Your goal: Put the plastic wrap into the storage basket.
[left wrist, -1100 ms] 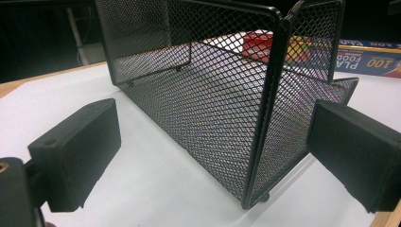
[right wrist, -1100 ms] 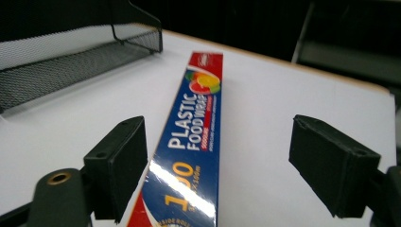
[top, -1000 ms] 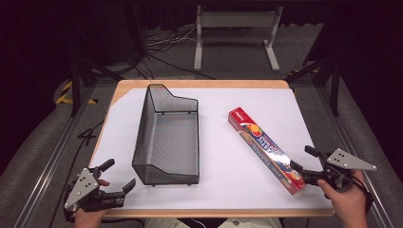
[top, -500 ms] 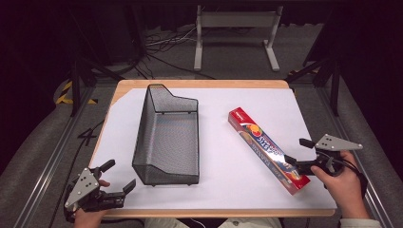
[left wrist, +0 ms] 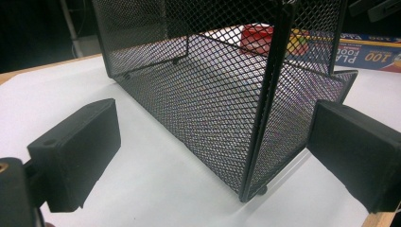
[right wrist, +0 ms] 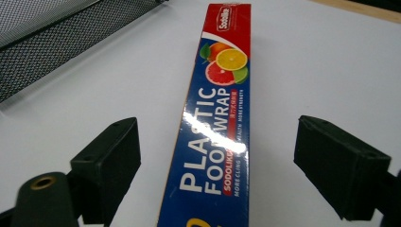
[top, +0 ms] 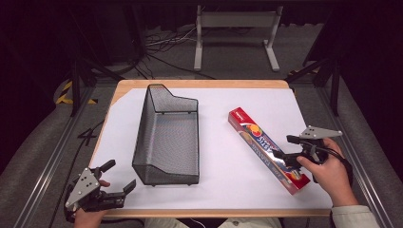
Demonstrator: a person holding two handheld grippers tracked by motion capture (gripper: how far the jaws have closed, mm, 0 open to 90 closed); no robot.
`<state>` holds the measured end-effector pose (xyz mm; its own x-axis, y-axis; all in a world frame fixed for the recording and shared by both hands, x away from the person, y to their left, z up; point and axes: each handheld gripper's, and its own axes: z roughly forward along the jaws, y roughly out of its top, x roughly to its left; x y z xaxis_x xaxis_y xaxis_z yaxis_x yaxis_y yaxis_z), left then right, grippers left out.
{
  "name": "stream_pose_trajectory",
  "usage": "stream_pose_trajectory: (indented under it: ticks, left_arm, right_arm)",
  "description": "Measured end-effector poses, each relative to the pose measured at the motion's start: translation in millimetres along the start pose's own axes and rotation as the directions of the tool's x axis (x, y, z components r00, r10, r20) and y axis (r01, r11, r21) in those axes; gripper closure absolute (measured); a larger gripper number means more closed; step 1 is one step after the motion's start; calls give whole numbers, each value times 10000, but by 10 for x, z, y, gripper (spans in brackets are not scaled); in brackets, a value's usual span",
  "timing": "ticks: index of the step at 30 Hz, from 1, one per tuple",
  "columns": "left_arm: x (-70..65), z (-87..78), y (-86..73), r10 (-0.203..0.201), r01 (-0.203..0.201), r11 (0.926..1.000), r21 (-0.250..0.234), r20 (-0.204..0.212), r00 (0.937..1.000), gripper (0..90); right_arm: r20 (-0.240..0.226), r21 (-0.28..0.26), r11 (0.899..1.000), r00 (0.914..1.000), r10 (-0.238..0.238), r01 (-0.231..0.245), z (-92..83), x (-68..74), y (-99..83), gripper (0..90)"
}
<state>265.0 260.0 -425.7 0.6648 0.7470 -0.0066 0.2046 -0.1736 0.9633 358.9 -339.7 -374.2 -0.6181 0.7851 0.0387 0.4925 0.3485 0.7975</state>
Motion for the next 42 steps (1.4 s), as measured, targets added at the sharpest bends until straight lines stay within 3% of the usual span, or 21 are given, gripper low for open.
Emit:
stream_pose_trajectory:
  ticks: [11,19,27,35,42]
  left_arm:
    - [-4,0,-2,21,-21,10000,-17,-102,9999,49]
    - [-2,-1,-3,9,-9,10000,-19,-101,9999,49]
    - [0,-4,-3,30,-30,10000,6,-116,9999,50]
    - [0,0,-6,39,-39,10000,69,-62,10000,50]
    - [0,-1,-6,43,-43,10000,66,-61,10000,50]
  right_arm:
    - [22,1128,9935,9999,139,-141,292,52,71,142]
    - [200,1816,9833,9997,-170,131,454,69,104,135]
    - [254,2659,9639,9994,-228,152,593,80,118,129]
    - [474,3555,9346,9984,-317,128,712,86,128,133]
    - [603,4170,9088,9973,-426,136,781,95,126,201]
